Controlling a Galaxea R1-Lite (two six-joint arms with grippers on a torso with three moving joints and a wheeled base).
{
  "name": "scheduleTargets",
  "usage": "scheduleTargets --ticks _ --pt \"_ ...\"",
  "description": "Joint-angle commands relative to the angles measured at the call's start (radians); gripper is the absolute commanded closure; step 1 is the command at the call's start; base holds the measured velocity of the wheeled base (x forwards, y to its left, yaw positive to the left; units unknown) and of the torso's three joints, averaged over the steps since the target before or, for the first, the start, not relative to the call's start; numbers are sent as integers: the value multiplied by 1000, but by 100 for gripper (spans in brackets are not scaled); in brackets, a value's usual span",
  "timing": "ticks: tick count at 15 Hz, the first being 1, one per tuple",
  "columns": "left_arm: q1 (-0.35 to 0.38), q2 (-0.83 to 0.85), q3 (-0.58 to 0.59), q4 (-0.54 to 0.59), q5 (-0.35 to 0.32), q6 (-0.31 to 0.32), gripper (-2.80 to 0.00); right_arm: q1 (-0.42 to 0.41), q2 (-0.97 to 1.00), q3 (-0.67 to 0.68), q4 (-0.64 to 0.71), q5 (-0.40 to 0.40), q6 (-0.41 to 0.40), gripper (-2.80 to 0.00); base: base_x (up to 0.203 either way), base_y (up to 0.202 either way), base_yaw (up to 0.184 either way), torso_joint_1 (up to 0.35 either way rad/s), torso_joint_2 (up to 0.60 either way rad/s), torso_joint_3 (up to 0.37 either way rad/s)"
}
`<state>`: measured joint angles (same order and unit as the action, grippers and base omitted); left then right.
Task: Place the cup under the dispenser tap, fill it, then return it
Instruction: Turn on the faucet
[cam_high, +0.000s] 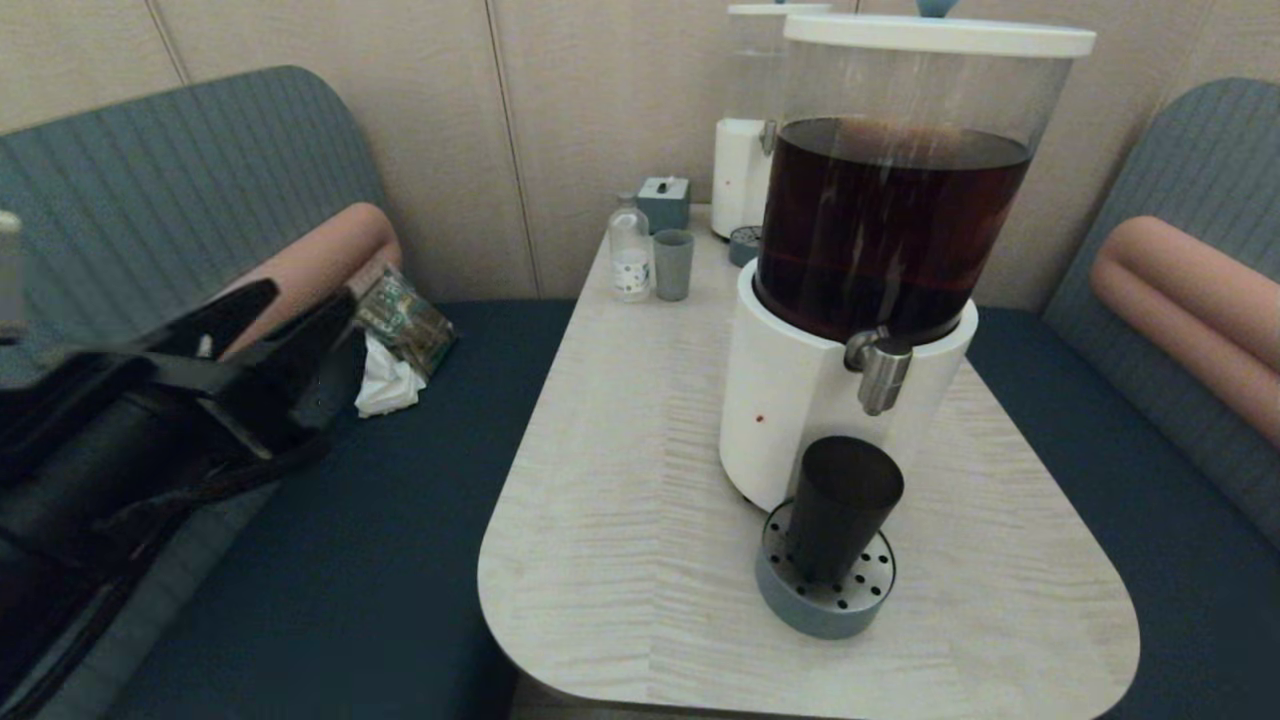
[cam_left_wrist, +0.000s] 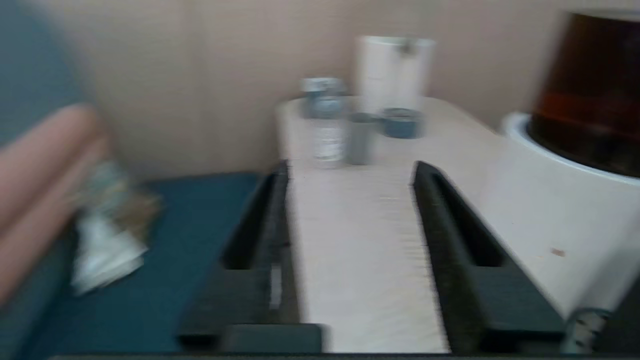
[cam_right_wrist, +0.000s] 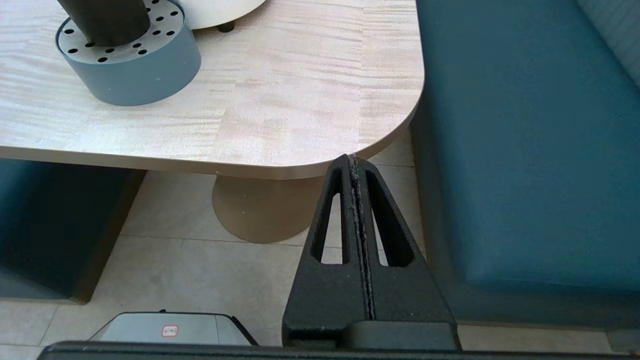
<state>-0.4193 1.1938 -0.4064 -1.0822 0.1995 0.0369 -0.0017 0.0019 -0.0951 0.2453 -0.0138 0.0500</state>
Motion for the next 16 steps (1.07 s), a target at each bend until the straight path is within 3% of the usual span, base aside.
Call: scheduleTargets --ticks 1,4,8,11,16 --pt "39 -218 4 164 40 -16 0 0 0 0 2 0 1 0 0 0 0 0 0 0" --pt "215 -406 24 288 60 -40 0 0 0 0 2 0 1 0 0 0 0 0 0 0" --pt "318 -677 126 420 63 -80 0 0 0 0 2 0 1 0 0 0 0 0 0 0" --pt "405 -824 195 450 58 -102 0 0 0 0 2 -1 1 0 0 0 0 0 0 0" --pt "437 -1003 251 409 8 -90 0 0 0 0 2 0 1 0 0 0 0 0 0 0"
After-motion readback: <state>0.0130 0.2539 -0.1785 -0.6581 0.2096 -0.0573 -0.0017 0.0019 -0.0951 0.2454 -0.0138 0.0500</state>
